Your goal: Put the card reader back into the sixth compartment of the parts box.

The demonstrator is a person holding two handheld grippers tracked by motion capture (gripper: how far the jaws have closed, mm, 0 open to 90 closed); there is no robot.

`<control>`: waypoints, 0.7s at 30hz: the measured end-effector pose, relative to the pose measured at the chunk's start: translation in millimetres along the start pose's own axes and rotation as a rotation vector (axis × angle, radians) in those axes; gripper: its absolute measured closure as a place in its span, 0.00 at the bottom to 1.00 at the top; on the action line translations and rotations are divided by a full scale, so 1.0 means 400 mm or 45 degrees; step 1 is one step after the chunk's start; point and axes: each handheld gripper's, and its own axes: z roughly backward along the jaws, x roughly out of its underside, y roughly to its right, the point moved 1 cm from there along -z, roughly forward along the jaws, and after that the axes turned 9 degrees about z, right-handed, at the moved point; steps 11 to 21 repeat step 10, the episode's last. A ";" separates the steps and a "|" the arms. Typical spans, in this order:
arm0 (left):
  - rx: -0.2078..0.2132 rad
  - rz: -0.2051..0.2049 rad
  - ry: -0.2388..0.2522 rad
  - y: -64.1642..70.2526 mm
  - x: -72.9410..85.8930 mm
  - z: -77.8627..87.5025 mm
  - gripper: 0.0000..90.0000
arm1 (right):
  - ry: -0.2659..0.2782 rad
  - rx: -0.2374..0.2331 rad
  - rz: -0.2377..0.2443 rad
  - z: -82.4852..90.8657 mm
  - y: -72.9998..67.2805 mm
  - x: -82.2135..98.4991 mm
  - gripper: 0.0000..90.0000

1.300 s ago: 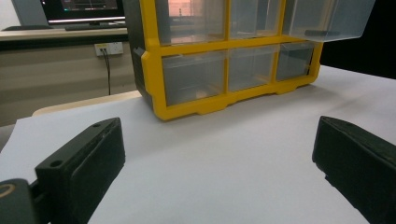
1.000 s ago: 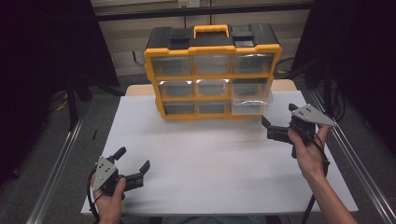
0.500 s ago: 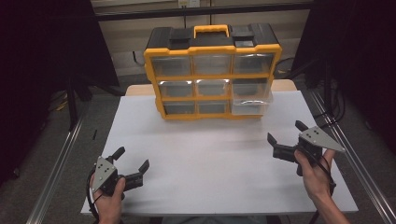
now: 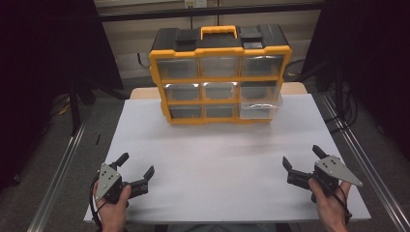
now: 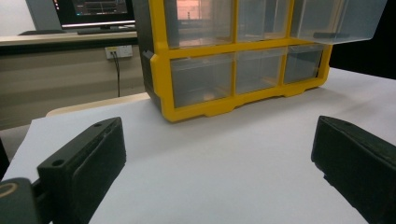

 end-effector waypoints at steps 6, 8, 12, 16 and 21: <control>-0.006 0.009 0.000 0.006 0.003 0.000 0.03 | -0.035 0.008 -0.024 0.006 0.010 0.029 0.00; -0.010 0.019 0.009 0.002 0.001 0.002 0.03 | -0.033 0.015 -0.007 0.001 0.007 0.029 0.00; -0.018 0.033 0.014 -0.002 0.001 0.005 0.03 | -0.030 0.018 -0.006 -0.003 0.004 0.027 0.00; -0.018 0.033 0.014 -0.002 0.001 0.005 0.03 | -0.030 0.018 -0.006 -0.003 0.004 0.027 0.00; -0.018 0.033 0.014 -0.002 0.001 0.005 0.03 | -0.030 0.018 -0.006 -0.003 0.004 0.027 0.00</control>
